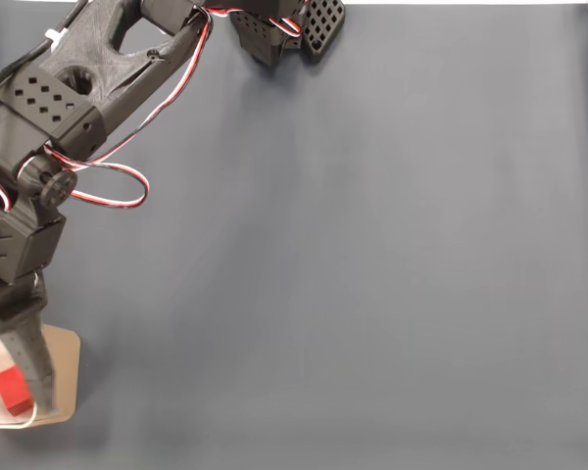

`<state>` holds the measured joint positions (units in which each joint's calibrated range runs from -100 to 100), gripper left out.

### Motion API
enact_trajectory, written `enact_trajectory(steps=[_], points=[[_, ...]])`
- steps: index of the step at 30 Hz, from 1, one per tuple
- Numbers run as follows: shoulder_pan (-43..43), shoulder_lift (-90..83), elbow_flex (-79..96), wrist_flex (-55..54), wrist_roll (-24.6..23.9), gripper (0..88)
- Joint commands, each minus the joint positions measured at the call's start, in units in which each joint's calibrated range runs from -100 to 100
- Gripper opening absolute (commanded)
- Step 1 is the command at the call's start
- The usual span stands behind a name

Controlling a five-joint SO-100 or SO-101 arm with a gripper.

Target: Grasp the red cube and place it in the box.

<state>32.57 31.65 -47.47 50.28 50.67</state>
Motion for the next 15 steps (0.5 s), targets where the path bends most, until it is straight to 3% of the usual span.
enact_trajectory(steps=[1, 3, 15], points=[[0.0, -3.1, -1.3, -0.1, 0.4, 5.2], [-1.1, -4.6, 0.4, -0.5, 0.6, 0.0], [-19.4, -25.9, 20.9, -8.1, -2.8, 0.0]])
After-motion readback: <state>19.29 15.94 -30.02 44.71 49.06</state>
